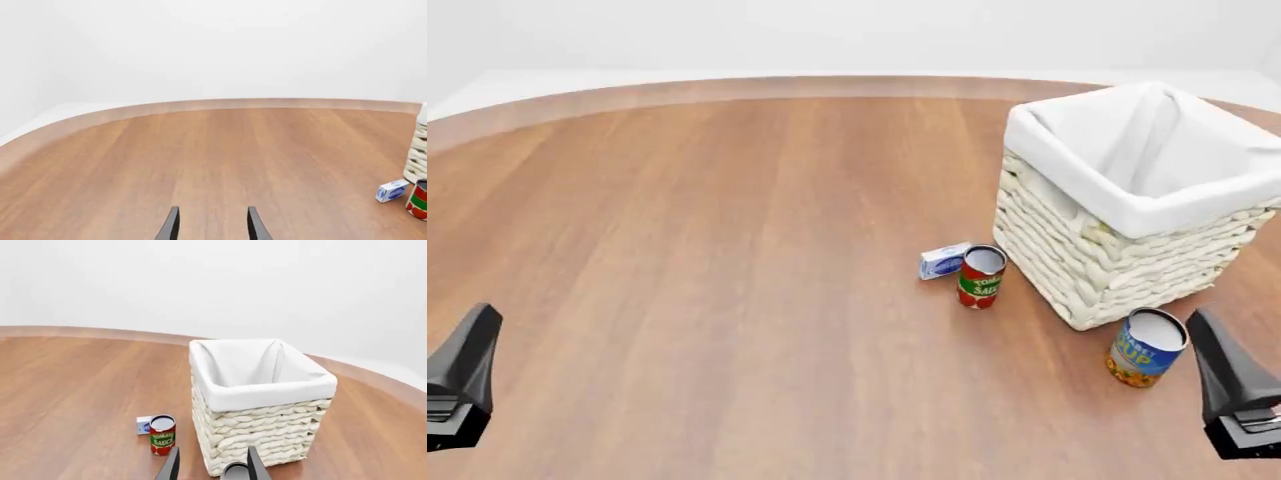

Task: Pick up the ketchup, and put it in the basket.

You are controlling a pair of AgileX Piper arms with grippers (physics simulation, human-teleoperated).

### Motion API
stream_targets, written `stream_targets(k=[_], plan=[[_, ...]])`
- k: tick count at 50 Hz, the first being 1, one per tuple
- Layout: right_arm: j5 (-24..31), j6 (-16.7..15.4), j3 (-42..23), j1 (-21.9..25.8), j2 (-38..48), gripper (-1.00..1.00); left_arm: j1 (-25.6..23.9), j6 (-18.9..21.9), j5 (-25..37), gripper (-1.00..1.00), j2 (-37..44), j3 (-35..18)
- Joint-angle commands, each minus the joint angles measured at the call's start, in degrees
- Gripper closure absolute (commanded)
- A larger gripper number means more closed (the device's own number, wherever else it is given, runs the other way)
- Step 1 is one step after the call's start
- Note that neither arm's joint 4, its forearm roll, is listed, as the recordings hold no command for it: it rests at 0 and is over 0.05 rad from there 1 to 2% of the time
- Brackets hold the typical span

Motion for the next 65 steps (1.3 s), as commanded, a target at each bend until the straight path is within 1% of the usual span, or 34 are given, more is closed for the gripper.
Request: stream_targets(k=[1, 3, 6, 8, 10, 12, 13, 15, 17, 19, 20, 23, 24, 27, 32, 33, 36, 40, 42, 43, 49, 55, 62, 65], plan=[[-0.03, -1.46, 0.01, 2.90, -0.18, -1.00, 0.00, 0.00, 0.00, -1.00, 0.00, 0.00], [-0.03, -1.40, -0.02, 3.16, -0.18, -1.00, 0.00, 0.00, 0.00, -1.00, 0.00, 0.00], [-0.01, -1.00, -0.41, 5.43, 0.00, -1.00, 0.00, 0.00, 0.00, -1.00, 0.00, 0.00], [0.31, 0.41, -0.97, 6.55, -0.06, -1.00, 0.00, 0.00, 0.00, -1.00, 0.00, 0.00], [0.59, 0.11, -1.67, 8.25, 0.03, -1.00, 0.00, 0.00, 0.00, -1.00, 0.00, 0.00], [0.91, 1.01, -2.35, 9.48, 0.02, -1.00, 0.00, 0.00, 0.00, -1.00, 0.00, 0.00], [0.42, 0.08, -2.45, 10.42, 0.62, -1.00, 0.00, 0.00, 0.00, -1.00, 0.00, 0.00], [0.32, 0.63, -2.81, 11.26, 1.06, -1.00, 0.00, 0.00, 0.00, -1.00, 0.00, 0.00], [0.01, 0.42, -3.38, 13.71, 1.62, -1.00, 0.00, 0.00, 0.00, -1.00, 0.00, 0.00], [-0.38, 0.61, -3.82, 14.94, 2.31, -1.00, 0.00, 0.00, 0.00, -1.00, 0.00, 0.00], [-1.45, 0.35, -3.96, 17.11, 3.63, -1.00, 0.00, 0.00, 0.00, -1.00, 0.00, 0.00], [-2.65, 0.54, -3.99, 18.19, 5.04, -1.00, 0.00, 0.00, 0.00, -1.00, 0.00, 0.00], [-4.27, -0.20, -3.94, 19.71, 7.11, -1.00, 0.00, 0.00, 0.00, -1.00, 0.00, 0.00], [-5.81, -0.09, -3.70, 20.51, 8.62, -1.00, 0.00, 0.00, 0.00, -1.00, 0.00, 0.00], [-11.13, -0.11, -3.62, 24.28, 14.51, -1.00, 0.00, 0.00, 0.00, -1.00, 0.00, 0.00], [-11.29, -0.11, -3.60, 24.28, 14.65, -1.00, 0.00, 0.00, 0.00, -1.00, 0.00, 0.00], [-14.38, -0.16, -3.63, 26.11, 18.24, -1.00, 0.00, 0.00, 0.00, -1.00, 0.00, 0.00], [-17.18, 0.16, -4.27, 27.91, 22.02, -1.00, 0.00, 0.00, 0.00, -1.00, 0.00, 0.00], [-19.20, -0.06, -4.06, 28.64, 24.23, -1.00, 0.00, 0.00, 0.00, -1.00, 0.00, 0.00], [-19.24, -0.01, -4.44, 28.87, 24.62, -1.00, 0.00, 0.00, 0.00, -1.00, 0.00, 0.00], [-23.76, -0.38, -4.71, 31.25, 30.32, -1.00, 0.00, 0.00, 0.00, -1.00, 0.00, 0.00], [-29.29, -0.31, -4.94, 33.95, 37.53, -1.00, 0.00, 0.00, 0.00, -1.00, 0.00, 0.00], [-32.66, 0.30, -5.10, 36.09, 41.97, -1.00, 0.00, 0.00, 0.00, -1.00, 0.00, 0.00], [-35.30, 0.54, -5.82, 38.34, 46.13, -1.00, 0.00, 0.00, 0.00, -1.00, 0.00, 0.00]])
